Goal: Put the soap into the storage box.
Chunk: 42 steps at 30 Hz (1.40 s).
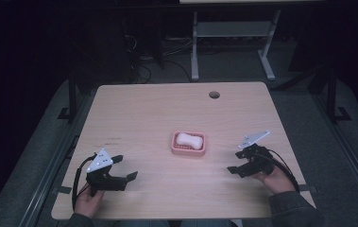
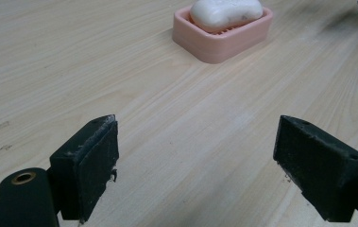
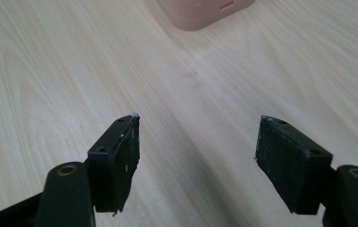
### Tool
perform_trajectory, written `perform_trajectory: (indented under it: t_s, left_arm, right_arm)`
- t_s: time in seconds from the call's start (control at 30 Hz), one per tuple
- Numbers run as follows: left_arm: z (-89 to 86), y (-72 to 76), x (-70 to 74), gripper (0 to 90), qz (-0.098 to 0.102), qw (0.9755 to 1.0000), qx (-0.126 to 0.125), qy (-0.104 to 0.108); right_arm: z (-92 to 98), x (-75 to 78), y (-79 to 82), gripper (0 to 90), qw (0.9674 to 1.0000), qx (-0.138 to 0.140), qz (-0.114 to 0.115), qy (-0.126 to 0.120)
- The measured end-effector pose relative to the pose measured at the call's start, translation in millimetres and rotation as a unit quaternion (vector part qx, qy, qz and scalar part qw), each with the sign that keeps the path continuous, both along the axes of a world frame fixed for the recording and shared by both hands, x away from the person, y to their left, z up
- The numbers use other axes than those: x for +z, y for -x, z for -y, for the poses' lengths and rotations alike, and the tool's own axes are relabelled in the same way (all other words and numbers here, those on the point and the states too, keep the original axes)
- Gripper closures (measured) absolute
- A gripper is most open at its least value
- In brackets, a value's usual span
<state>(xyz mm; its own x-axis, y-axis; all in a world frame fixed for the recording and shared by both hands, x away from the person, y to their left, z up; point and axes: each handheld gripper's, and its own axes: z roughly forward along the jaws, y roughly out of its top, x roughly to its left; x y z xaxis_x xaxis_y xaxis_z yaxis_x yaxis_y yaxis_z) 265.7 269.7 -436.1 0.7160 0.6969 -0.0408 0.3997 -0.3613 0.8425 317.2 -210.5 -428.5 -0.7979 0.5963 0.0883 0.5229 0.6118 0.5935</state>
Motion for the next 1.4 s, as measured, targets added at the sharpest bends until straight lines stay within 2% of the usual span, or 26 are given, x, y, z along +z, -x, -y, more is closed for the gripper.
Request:
perform_trajectory:
  t_s: [0.23, 0.63, 1.1, 1.4]
  left_arm:
    - [0.1, 0.0, -0.2, 14.5, -0.001, 1.0000, 0.000, -0.001]
    - [-0.4, -0.1, -0.2, 14.5, -0.001, 1.0000, 0.000, -0.001]
    - [0.8, -0.1, -0.6, 14.5, -0.004, 1.0000, -0.001, 0.000]
    - [1.4, -0.4, -1.0, 14.5, -0.004, 1.0000, -0.003, -0.002]
  right_arm:
    - [6.9, -4.4, 9.6, 30.3, 1.0000, -0.009, -0.002, -0.002]
    - [10.5, -4.4, 19.6, 30.5, 0.9998, -0.011, 0.013, -0.007]
    - [21.3, -13.2, 33.6, 30.5, 0.9994, -0.028, 0.011, -0.018]
    - [27.5, -12.5, 42.6, 30.6, 0.9987, -0.038, 0.022, -0.025]
